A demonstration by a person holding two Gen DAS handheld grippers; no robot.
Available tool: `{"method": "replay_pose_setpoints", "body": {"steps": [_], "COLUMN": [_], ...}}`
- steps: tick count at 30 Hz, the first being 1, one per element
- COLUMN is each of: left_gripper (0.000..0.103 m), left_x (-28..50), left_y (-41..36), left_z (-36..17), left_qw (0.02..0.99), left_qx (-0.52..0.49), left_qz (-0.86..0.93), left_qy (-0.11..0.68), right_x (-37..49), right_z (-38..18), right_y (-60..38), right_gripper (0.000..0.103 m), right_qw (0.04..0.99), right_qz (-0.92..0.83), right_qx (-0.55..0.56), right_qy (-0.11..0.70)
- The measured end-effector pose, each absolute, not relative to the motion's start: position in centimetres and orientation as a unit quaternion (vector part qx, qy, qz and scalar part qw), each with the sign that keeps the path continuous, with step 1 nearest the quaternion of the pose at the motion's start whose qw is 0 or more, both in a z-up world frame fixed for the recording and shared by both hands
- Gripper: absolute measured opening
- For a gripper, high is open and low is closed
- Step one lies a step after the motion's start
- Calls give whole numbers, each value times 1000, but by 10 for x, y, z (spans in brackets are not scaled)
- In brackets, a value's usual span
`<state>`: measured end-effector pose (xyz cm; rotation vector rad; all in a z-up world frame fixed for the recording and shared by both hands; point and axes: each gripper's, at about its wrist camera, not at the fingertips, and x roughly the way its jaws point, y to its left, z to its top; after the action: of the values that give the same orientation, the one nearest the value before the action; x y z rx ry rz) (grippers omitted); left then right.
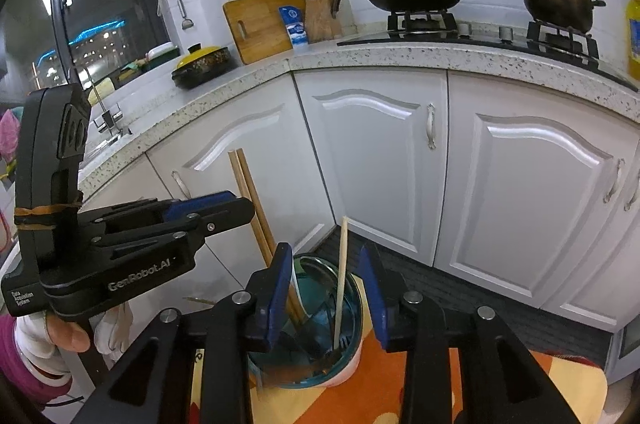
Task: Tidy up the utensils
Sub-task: 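Lower the chopsticks into the cup and open both grippers, then withdraw both grippers from the cup and move toward the spoon and chopstick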
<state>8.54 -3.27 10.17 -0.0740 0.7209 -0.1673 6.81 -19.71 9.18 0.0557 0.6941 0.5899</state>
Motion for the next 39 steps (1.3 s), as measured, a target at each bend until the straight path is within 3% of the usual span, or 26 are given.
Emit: {"method": "replay_pose_setpoints", "body": {"steps": [8,10,15,39], "left_gripper": [44,54,60,60], "left_x": [78,75,67,-6], "left_y": [-35,-35,-35,-70], "left_z": [105,106,111,122], "left_qw": [934,935,937,942], "left_qx": [-31,-31,-31,-6], "left_qz": [-79,-77,-78,-110], "left_qy": [348,345,338,317], "right_x": [62,60,48,-10], "right_z": [90,91,98,81], "right_y": [-209,-212,-218,-255], "right_gripper": [34,35,38,42], "right_qw": [898,898,902,912], "right_qz": [278,277,276,215], "right_qx": [48,51,57,55], "right_qy": [339,337,327,344]}}
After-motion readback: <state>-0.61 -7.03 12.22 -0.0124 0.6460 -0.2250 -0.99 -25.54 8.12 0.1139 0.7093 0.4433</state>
